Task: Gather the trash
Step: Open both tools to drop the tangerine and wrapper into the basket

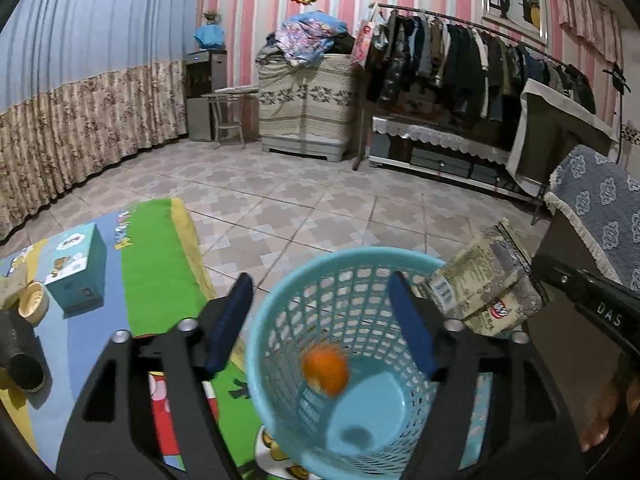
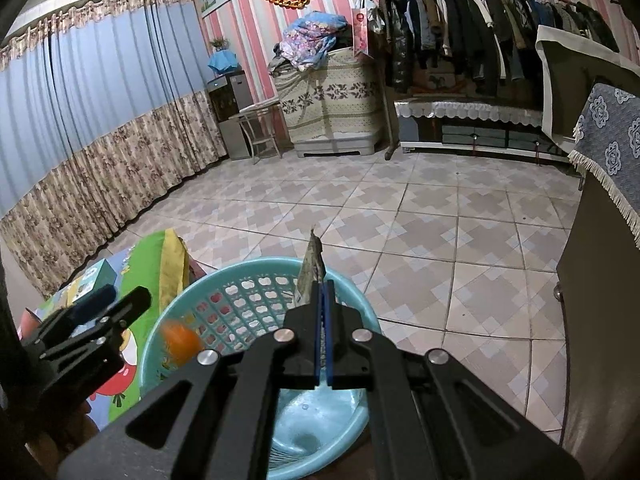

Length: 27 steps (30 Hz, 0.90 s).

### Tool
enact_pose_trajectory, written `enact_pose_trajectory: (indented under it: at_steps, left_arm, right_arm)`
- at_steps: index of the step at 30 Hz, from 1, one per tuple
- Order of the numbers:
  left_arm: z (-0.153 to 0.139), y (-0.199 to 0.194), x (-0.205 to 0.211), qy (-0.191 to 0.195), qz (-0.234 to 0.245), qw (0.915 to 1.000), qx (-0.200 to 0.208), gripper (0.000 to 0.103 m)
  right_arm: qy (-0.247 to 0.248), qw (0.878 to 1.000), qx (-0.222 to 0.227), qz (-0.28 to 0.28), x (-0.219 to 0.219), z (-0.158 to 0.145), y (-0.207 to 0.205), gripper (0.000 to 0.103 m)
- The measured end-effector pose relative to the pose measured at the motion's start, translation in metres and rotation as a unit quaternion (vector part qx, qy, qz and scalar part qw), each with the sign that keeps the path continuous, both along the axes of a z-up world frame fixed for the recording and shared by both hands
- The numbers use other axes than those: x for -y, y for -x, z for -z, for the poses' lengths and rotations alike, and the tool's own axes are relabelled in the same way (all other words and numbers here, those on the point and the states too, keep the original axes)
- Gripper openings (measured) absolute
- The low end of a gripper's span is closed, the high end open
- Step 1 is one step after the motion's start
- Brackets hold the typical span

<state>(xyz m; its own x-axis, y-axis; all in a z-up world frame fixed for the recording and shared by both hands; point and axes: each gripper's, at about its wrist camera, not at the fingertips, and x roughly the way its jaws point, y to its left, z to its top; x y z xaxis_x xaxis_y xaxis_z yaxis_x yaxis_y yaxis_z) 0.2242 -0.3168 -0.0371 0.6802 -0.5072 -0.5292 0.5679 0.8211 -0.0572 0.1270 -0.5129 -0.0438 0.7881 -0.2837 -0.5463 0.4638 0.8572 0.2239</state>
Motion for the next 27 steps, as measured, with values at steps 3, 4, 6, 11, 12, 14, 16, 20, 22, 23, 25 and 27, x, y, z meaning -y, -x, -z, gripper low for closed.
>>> enact_pose_trajectory:
  at_steps: [3,4,6,11,12,14,16,20,22,23,25,27]
  left_arm:
    - [-0.003,-0.003,-0.007,-0.004,-0.011,0.9999,0.002,0.077]
    - [-0.005,-0.003,-0.008,-0.005,-0.015,0.9999,0.005,0.078]
    - [-0.008,-0.002,-0.014,-0.007,-0.022,0.9997,0.011,0.082]
    - [-0.014,0.002,-0.027,-0.01,-0.037,0.9989,0.027,0.087]
    - [-0.014,0.003,-0.029,-0.009,-0.039,0.9988,0.028,0.087]
    - [-0.015,0.003,-0.036,-0.006,-0.042,0.9987,0.026,0.088]
    - [-0.016,0.004,-0.042,-0.003,-0.047,0.9986,0.025,0.089]
    - [-0.014,0.006,-0.05,-0.004,-0.056,0.9981,0.026,0.091]
    - [-0.015,0.006,-0.055,-0.005,-0.061,0.9977,0.028,0.091]
    - [-0.015,0.006,-0.057,-0.005,-0.063,0.9976,0.028,0.091]
    - [-0.016,0.007,-0.06,-0.005,-0.067,0.9973,0.03,0.091]
    - [-0.016,0.008,-0.064,-0.005,-0.071,0.9969,0.032,0.092]
  right_arm:
    - [0.0,1.0,-0.002,-0.002,0.001,0.002,-0.001,0.001]
    - [0.002,1.0,-0.004,-0.003,0.002,0.003,-0.001,0.001]
    - [0.007,1.0,-0.009,-0.005,-0.003,0.004,-0.005,0.001]
    - [0.014,1.0,-0.018,-0.011,-0.013,0.007,-0.009,0.002]
    - [0.016,1.0,-0.018,-0.013,-0.016,0.006,-0.011,0.003]
    - [0.024,0.999,-0.02,-0.017,-0.023,0.005,-0.014,0.003]
    - [0.03,0.999,-0.027,-0.02,-0.028,0.005,-0.019,0.003]
    - [0.038,0.998,-0.037,-0.015,-0.035,0.01,-0.026,0.059]
    - [0.043,0.998,-0.035,-0.011,-0.036,0.009,-0.026,0.065]
    - [0.041,0.998,-0.036,-0.011,-0.036,0.009,-0.026,0.065]
    - [0.041,0.998,-0.036,-0.007,-0.036,0.007,-0.026,0.071]
    - [0.048,0.998,-0.037,-0.004,-0.037,0.006,-0.026,0.077]
